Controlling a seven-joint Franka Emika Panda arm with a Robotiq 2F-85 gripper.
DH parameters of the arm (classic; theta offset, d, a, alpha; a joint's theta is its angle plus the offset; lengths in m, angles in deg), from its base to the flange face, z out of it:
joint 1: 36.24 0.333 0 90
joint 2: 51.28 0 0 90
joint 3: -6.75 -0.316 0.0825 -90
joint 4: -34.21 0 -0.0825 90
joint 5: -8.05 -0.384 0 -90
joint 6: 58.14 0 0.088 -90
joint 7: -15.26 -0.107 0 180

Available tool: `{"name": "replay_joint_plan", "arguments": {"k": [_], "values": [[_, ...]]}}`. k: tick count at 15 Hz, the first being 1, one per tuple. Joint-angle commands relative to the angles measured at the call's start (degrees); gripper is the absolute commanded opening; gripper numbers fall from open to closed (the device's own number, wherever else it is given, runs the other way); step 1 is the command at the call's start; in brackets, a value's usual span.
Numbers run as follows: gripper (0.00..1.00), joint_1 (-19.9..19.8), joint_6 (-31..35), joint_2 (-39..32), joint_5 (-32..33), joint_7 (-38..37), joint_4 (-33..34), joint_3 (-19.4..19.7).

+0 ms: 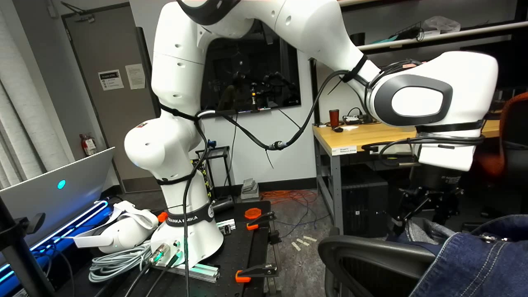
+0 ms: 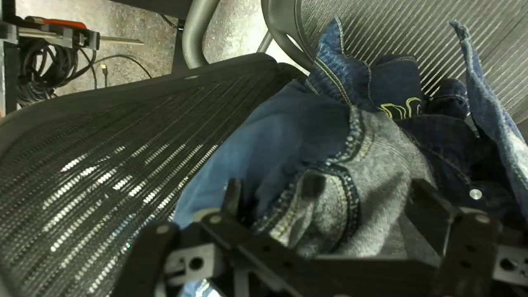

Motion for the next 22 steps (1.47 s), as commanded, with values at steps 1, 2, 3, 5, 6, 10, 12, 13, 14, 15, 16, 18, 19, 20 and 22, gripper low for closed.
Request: {"name": "replay_joint_plan", "arguments": {"k": [1, 2, 3, 5, 6, 10, 12, 13, 14, 15, 16, 18, 19, 20, 22], "values": [[0.72, 1.7, 2.2, -2.2, 1.4, -2.0, 2.2, 1.6], [0.66, 1.9, 2.8, -2.0, 1.6, -2.0, 2.1, 1.7], [0.58, 2.3, 3.8, -1.4, 1.7, -2.2, 1.6, 1.8], [0.42, 3.3, 5.8, 0.1, 2.3, -2.7, 0.4, 1.9], [0.33, 4.0, 6.8, 1.0, 2.7, -2.8, -0.3, 1.8], [0.05, 7.2, 10.2, 4.4, 6.5, -3.7, -3.5, 1.1], [0.0, 9.2, 12.0, 7.1, 9.5, -4.2, -6.4, 0.4], [0.0, 10.1, 13.0, 8.7, 11.3, -4.7, -8.1, 0.0], [0.03, 11.1, 14.1, 10.2, 13.5, -5.1, -9.9, -0.4], [0.02, 12.0, 15.4, 11.9, 15.8, -5.5, -12.0, -0.9], [0.03, 12.7, 16.8, 13.3, 18.3, -6.2, -13.8, -1.4], [0.03, 13.9, 20.1, 15.7, 23.6, -7.5, -17.2, -2.7], [0.03, 14.4, 21.5, 16.5, 26.2, -8.4, -18.5, -3.4], [0.03, 14.8, 22.6, 17.2, 28.5, -9.3, -19.6, -4.2], [0.03, 15.2, 24.7, 18.2, 32.7, -10.8, -21.3, -5.8]]}}
